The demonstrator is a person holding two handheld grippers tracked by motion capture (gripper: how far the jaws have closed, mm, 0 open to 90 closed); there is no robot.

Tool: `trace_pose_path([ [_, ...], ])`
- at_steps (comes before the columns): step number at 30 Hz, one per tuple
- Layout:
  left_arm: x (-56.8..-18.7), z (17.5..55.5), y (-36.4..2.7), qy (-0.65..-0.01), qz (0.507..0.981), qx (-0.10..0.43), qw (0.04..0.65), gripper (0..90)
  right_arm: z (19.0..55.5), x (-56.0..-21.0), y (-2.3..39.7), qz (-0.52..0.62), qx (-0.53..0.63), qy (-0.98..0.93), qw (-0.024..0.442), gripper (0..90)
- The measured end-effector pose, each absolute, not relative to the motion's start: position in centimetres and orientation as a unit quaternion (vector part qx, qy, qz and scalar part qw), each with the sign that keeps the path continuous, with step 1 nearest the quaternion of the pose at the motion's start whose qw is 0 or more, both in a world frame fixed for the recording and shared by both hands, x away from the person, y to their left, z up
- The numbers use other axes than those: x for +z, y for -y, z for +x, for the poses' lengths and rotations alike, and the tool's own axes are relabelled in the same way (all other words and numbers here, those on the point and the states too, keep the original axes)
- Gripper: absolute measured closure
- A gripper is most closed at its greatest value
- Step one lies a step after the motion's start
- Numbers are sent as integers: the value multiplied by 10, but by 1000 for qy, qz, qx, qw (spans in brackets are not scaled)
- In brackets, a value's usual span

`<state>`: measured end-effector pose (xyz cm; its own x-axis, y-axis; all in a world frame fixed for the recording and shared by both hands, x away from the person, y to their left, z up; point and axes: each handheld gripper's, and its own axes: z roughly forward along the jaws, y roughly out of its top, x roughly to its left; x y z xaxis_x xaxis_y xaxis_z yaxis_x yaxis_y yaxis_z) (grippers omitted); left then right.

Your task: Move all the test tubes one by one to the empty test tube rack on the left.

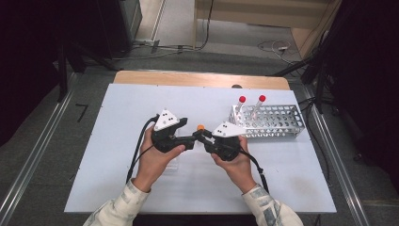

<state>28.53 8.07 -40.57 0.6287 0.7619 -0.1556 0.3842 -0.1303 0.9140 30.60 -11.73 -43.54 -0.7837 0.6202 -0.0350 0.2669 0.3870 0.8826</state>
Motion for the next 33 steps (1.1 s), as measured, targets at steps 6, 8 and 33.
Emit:
trace_pose_path([
  [6, -407, 287, -74, -384, 730, 174, 537, 509, 303, -435, 115, 270, 484, -813, 180, 721],
  [8, -408, 287, -73, -383, 730, 171, 539, 547, 302, -435, 114, 269, 484, -813, 180, 721],
  [33, -402, 285, -74, -366, 737, 185, 537, 714, 303, -434, 117, 278, 502, -805, 149, 461],
])
